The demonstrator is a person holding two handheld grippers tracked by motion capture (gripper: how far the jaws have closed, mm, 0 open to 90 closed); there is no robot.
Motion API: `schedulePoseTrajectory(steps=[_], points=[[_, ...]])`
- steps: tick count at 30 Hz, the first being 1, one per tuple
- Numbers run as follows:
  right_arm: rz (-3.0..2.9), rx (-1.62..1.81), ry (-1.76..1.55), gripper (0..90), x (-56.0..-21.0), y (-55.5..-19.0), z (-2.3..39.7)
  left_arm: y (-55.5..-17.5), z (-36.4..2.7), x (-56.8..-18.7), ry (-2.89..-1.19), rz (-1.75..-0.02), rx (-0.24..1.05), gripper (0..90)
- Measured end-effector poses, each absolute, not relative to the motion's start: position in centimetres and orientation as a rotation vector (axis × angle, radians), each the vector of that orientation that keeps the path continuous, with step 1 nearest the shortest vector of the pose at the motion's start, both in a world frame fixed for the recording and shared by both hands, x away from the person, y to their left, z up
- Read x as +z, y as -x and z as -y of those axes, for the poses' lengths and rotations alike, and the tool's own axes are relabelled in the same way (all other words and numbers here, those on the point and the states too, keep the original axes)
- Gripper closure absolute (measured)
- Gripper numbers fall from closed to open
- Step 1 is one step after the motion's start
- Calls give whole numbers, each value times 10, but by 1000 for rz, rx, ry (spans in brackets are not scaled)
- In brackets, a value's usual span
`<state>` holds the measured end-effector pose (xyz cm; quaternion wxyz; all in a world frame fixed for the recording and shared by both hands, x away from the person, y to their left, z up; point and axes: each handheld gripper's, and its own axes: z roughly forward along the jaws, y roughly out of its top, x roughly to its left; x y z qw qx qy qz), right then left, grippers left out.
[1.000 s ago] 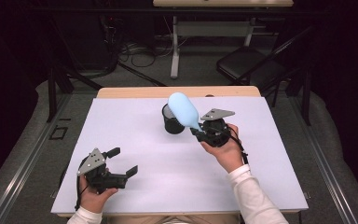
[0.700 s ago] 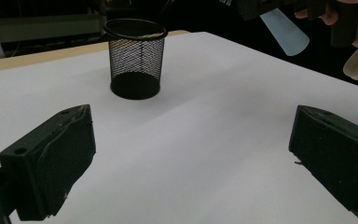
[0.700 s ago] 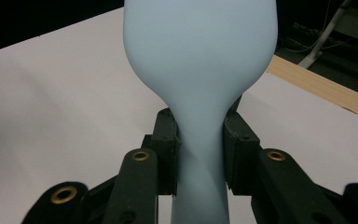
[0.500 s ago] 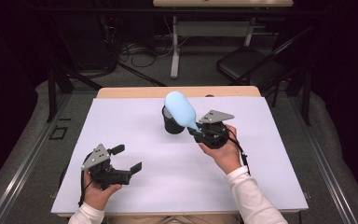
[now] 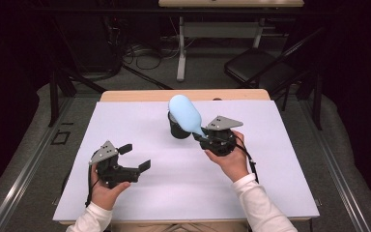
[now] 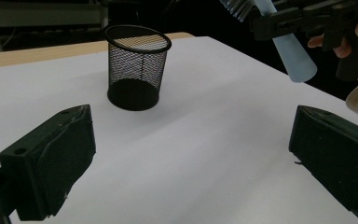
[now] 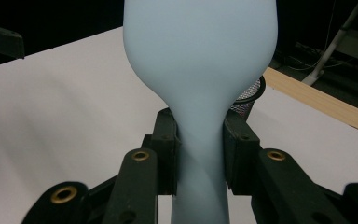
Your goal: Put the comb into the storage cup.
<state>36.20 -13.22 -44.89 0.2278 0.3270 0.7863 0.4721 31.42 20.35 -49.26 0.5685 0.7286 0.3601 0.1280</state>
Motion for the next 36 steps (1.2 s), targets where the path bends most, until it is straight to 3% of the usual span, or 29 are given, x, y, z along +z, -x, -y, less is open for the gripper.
schedulePoseTrajectory(steps=[36], points=[[-2162,1321,-894,697,-449,-360,130,-351,-188,-446,-1715,-837,244,4]])
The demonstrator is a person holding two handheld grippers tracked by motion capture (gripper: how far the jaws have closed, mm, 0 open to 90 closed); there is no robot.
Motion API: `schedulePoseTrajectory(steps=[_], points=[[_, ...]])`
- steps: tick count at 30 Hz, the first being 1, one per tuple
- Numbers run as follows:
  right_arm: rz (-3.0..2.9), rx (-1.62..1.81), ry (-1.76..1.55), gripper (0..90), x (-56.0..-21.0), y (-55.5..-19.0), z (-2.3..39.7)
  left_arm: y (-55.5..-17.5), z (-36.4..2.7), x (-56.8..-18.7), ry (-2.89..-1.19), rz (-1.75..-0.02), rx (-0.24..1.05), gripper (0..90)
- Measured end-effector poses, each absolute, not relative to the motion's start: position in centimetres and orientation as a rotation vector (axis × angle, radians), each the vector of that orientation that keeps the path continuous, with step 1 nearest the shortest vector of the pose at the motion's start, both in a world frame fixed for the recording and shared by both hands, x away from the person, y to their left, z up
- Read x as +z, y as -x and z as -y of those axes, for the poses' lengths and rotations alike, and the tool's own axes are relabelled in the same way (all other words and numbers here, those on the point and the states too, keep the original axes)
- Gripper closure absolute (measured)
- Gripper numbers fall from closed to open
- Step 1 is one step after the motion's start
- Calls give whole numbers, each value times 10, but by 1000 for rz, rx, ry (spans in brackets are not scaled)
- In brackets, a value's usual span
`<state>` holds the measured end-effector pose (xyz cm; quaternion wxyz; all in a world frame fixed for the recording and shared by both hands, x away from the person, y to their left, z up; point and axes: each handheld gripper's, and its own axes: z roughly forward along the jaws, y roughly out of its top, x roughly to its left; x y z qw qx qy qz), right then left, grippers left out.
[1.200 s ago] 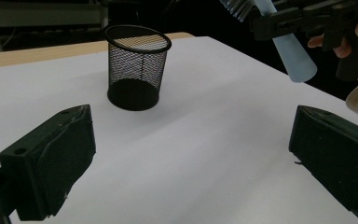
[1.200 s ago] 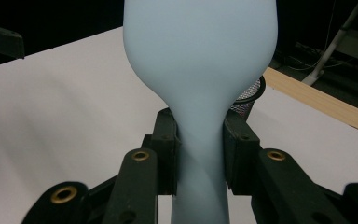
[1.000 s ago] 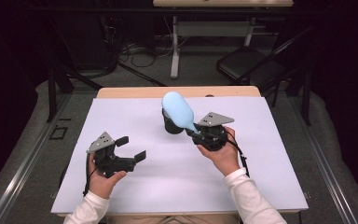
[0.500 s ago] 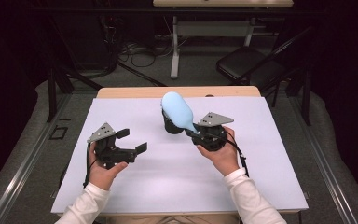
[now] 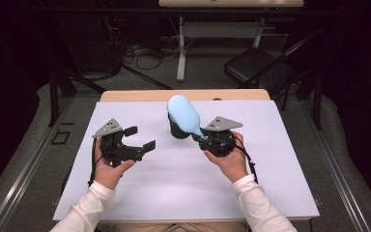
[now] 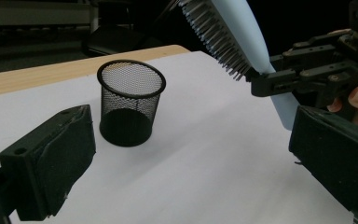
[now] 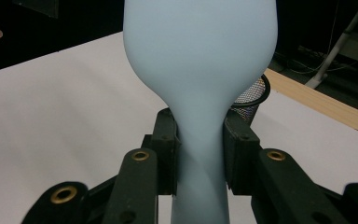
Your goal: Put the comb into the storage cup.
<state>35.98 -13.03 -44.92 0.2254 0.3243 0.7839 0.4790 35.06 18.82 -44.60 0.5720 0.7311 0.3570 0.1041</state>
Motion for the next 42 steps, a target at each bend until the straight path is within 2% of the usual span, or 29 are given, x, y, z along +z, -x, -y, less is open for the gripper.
schedulePoseTrajectory(steps=[42], points=[[-2144,1341,-882,697,-448,-357,130,-391,-152,-413,-1708,-820,55,5]])
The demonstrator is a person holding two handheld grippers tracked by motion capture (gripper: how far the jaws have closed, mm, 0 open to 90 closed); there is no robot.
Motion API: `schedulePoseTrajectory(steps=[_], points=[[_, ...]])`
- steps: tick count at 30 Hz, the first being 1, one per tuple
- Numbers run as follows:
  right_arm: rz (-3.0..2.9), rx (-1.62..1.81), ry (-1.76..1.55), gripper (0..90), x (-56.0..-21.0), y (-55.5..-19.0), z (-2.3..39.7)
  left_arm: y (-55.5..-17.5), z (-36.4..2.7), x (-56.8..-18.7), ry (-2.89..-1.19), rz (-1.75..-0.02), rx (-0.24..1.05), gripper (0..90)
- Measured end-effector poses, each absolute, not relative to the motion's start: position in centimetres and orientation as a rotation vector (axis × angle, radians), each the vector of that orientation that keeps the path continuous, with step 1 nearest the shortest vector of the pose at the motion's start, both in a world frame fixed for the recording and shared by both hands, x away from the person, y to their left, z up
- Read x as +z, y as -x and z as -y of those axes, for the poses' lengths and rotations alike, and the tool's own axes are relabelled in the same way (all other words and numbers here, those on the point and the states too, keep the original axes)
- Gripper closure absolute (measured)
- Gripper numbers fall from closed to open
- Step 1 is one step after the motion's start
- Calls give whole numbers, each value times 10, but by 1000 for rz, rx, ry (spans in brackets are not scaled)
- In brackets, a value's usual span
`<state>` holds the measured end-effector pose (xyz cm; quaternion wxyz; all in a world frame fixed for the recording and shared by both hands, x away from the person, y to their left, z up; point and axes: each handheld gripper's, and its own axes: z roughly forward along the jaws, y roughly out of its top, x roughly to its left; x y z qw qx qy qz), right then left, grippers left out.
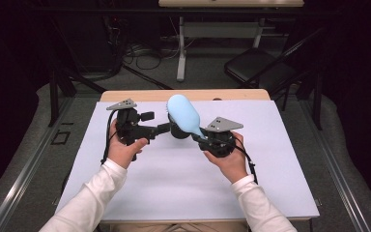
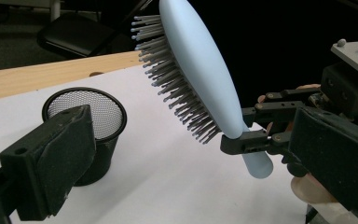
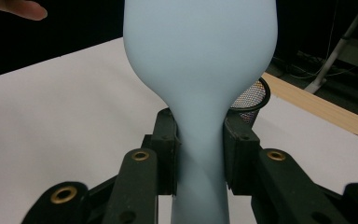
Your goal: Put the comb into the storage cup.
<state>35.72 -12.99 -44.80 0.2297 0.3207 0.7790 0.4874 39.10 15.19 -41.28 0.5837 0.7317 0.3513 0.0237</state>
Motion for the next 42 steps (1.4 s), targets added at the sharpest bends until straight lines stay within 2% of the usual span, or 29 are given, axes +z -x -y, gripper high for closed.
schedulePoseTrajectory(steps=[42], points=[[-2138,1357,-869,697,-447,-355,128,-419,-111,-412,-1697,-857,-79,26]])
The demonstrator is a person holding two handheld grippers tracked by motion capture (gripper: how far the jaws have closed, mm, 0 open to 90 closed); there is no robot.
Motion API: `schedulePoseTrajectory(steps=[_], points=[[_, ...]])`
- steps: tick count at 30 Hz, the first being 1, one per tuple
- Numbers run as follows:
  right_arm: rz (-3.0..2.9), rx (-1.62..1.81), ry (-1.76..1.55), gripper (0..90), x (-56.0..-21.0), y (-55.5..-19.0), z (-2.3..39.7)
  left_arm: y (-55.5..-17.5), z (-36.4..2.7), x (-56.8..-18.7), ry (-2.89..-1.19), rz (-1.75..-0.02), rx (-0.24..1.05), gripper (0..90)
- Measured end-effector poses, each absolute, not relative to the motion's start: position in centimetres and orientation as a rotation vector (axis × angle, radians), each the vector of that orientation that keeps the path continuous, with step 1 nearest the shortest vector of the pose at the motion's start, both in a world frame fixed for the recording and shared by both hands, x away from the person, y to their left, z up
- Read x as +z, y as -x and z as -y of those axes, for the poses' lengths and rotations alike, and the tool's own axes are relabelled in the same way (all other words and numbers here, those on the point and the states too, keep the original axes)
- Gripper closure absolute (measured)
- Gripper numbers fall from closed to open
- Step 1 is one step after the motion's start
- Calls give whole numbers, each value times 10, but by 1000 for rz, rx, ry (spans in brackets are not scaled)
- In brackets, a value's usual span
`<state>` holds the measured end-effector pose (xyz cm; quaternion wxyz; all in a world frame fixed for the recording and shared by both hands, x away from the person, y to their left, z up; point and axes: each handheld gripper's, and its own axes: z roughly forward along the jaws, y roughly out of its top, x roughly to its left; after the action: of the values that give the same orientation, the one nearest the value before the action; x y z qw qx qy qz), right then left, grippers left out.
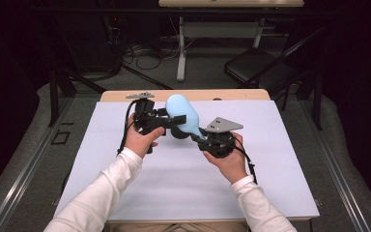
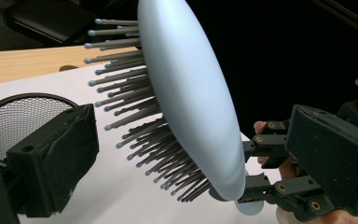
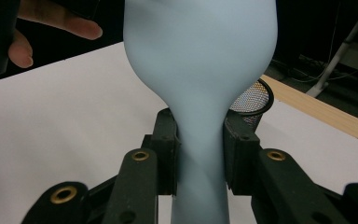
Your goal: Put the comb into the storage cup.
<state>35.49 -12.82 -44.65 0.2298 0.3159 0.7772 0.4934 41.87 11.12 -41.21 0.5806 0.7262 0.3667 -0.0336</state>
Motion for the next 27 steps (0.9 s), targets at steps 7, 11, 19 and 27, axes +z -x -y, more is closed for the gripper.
schedulePoseTrajectory(steps=[7,11,19,27], points=[[-2138,1360,-868,696,-446,-355,128,-420,-103,-412,-1701,-853,-85,48],[-2140,1361,-865,697,-446,-354,128,-421,-100,-413,-1688,-855,-101,57],[-2138,1363,-861,697,-446,-354,127,-424,-99,-414,-1679,-859,-110,81],[-2137,1363,-861,696,-446,-353,126,-424,-98,-415,-1671,-859,-114,138]])
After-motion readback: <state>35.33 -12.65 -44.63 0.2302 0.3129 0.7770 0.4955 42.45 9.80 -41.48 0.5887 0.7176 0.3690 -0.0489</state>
